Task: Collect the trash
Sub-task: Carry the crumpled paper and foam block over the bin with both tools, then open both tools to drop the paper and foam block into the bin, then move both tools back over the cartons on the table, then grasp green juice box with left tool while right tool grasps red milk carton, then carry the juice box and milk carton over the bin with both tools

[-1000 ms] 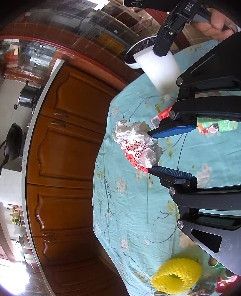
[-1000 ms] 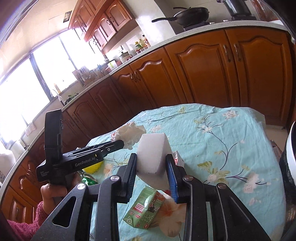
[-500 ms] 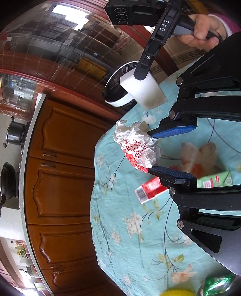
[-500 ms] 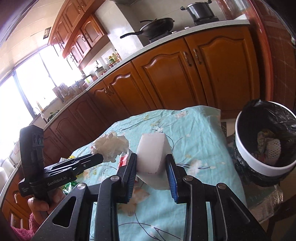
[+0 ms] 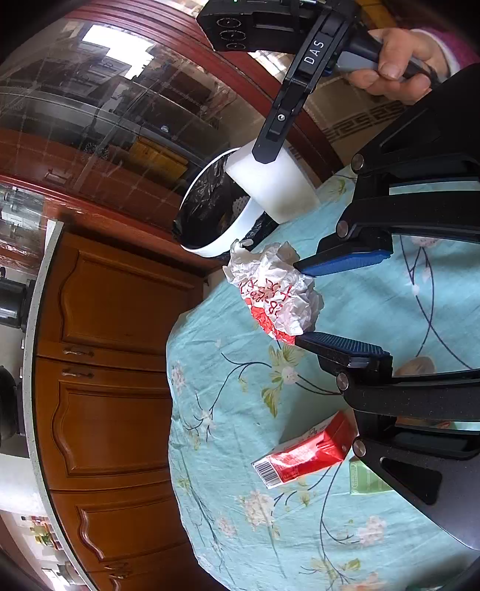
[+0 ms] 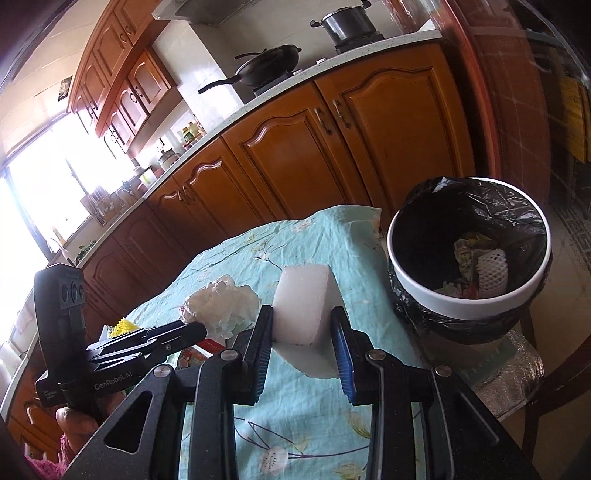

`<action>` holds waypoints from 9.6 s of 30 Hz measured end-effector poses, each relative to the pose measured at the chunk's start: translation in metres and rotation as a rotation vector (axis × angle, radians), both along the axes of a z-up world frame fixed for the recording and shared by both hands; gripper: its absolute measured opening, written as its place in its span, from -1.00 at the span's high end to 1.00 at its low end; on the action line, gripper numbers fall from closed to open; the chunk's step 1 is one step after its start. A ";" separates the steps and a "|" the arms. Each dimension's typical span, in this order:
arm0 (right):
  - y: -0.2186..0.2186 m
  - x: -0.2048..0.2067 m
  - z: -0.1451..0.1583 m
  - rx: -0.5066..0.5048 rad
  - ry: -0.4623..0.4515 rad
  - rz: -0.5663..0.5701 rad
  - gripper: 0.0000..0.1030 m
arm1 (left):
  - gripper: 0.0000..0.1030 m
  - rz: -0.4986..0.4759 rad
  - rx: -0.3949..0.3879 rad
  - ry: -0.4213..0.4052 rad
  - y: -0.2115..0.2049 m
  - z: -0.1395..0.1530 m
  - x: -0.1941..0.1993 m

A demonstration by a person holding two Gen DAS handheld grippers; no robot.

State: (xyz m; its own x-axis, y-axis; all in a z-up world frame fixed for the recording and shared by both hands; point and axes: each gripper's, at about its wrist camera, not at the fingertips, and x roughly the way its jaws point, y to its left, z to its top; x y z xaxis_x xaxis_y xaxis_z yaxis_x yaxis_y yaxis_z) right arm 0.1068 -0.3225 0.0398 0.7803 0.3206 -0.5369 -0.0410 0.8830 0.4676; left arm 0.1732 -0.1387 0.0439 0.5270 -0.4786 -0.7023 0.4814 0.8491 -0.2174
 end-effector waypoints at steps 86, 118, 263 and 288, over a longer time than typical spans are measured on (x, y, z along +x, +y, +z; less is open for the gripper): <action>-0.168 0.075 -0.028 -0.036 0.096 -0.227 0.36 | 0.39 -0.205 0.199 0.057 -0.222 -0.032 0.108; -0.136 0.034 -0.019 0.020 0.041 -0.220 -0.10 | 0.10 -0.013 0.034 0.030 -0.114 -0.010 0.057; -0.016 0.003 -0.011 -0.082 0.008 -0.047 0.41 | 0.37 0.017 0.063 -0.023 -0.055 -0.007 0.004; -0.073 0.005 -0.010 -0.066 0.005 -0.144 0.41 | 0.37 -0.065 0.081 -0.042 -0.110 -0.001 0.023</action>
